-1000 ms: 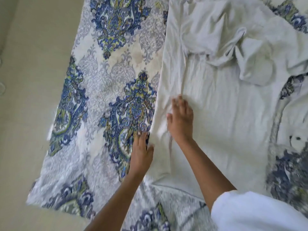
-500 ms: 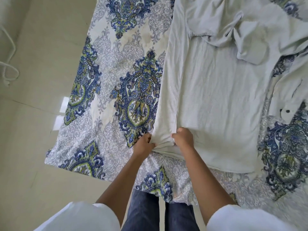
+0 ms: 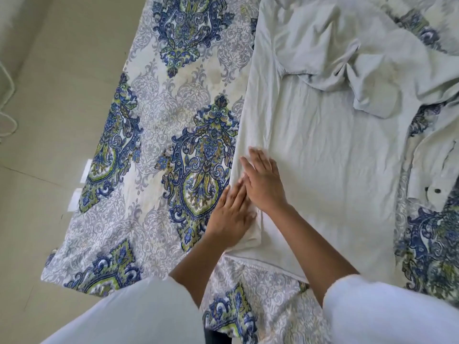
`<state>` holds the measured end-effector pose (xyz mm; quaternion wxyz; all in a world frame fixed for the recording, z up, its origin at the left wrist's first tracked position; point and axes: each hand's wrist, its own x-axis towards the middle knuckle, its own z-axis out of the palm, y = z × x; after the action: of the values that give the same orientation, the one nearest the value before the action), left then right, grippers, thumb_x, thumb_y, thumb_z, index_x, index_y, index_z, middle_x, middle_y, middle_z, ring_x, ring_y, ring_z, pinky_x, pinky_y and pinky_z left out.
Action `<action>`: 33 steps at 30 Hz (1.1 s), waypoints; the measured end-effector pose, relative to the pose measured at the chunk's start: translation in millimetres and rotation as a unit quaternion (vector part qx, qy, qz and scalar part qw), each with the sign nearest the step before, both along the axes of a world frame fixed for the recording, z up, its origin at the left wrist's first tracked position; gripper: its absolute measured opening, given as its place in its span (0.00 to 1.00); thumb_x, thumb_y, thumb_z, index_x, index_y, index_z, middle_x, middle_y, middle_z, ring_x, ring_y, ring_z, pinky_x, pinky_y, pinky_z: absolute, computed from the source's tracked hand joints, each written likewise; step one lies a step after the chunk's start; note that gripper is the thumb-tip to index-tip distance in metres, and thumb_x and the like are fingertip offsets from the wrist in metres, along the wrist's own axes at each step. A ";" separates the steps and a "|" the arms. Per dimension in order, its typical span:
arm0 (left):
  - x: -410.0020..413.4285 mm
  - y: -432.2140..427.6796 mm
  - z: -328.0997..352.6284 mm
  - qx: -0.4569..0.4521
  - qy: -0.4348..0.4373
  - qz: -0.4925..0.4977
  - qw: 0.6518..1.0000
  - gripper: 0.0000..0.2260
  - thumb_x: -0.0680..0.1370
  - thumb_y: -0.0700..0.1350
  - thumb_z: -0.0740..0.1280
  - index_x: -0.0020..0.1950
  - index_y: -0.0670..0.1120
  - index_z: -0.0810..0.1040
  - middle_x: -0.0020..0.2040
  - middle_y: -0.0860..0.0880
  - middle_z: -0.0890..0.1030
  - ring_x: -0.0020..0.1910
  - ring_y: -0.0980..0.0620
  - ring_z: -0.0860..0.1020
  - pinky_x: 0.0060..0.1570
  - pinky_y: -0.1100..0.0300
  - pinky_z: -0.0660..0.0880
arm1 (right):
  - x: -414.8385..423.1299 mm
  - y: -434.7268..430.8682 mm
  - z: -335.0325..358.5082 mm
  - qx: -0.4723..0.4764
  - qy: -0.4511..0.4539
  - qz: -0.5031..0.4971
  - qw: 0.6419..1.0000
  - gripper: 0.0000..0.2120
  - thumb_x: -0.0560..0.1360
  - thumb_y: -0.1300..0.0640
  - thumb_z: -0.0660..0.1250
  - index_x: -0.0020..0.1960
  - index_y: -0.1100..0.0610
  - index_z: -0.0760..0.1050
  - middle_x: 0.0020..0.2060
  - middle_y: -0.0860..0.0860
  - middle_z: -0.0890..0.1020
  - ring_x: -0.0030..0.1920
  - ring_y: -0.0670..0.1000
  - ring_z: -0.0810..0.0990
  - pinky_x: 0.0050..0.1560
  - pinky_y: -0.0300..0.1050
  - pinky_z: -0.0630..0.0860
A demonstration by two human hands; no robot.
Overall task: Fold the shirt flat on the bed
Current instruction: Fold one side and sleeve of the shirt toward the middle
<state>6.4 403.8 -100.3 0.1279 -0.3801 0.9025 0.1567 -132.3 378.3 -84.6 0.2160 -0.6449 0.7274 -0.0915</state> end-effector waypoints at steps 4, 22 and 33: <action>5.4 0.7 -11.6 -0.024 0.023 -0.015 0.999 0.27 0.81 0.56 0.47 0.76 0.43 0.51 0.77 0.45 0.51 0.77 0.48 0.48 0.73 0.50 0.49 | -43.3 -43.9 -29.5 0.062 0.135 0.070 0.986 0.27 0.79 0.43 0.36 0.76 0.48 0.39 0.77 0.49 0.42 0.76 0.53 0.39 0.74 0.60 0.40; -19.7 -21.8 21.6 -0.054 0.000 -0.025 0.998 0.23 0.75 0.53 0.53 0.61 0.42 0.78 0.63 0.42 0.77 0.63 0.42 0.75 0.66 0.45 0.67 | -71.7 -43.8 20.2 0.065 0.008 -0.182 0.981 0.23 0.82 0.53 0.48 0.76 0.51 0.54 0.77 0.48 0.53 0.77 0.48 0.46 0.73 0.58 0.43; -119.6 -71.7 77.2 0.050 0.166 0.035 0.984 0.20 0.78 0.49 0.50 0.59 0.41 0.74 0.59 0.45 0.75 0.56 0.43 0.74 0.52 0.49 0.73 | -130.3 12.4 52.3 -0.045 -0.336 -0.435 0.834 0.16 0.78 0.63 0.56 0.61 0.56 0.76 0.60 0.53 0.78 0.59 0.51 0.76 0.60 0.43 0.71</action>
<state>-113.2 332.1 -23.1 -0.0105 -0.3735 0.8884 0.2667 -262.6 390.7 -32.3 0.3555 -0.2007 0.8108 -0.4195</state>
